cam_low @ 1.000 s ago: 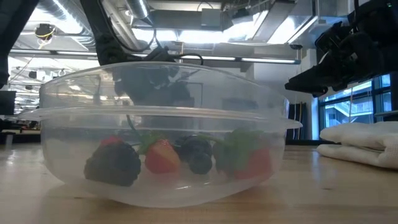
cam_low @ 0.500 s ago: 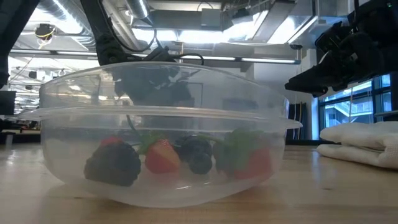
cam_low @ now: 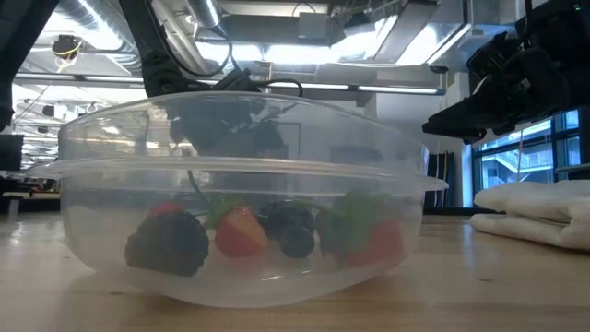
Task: Pick and placing Produce into tupperware
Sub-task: Put the dark red cherry in the bottom transparent bin
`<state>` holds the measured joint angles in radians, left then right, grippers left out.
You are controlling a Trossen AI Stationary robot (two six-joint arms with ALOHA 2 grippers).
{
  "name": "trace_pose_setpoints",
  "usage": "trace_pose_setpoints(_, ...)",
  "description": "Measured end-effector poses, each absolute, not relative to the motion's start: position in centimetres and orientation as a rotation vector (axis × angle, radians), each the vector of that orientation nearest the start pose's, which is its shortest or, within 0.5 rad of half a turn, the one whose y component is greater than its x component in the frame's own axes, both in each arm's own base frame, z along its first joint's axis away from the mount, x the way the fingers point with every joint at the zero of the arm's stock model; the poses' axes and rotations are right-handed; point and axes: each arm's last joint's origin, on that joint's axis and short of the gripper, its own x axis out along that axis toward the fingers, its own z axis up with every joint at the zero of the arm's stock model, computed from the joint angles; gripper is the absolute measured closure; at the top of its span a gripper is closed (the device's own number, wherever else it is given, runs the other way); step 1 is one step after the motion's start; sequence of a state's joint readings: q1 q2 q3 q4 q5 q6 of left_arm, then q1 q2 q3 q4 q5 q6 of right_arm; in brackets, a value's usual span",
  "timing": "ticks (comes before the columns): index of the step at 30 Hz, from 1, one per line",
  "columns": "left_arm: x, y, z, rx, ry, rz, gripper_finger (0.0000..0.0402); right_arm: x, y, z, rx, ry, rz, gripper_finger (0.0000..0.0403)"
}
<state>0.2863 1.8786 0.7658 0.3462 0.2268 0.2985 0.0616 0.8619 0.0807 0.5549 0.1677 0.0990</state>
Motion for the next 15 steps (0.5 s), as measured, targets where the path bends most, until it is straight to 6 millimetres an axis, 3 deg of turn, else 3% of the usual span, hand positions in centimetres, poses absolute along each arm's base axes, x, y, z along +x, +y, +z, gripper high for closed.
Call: trace_pose_setpoints(15,31.94,8.75,9.5,0.096,0.744,-0.048,0.0296,15.82,0.49,15.24,0.073,0.22,-0.116,0.0253)
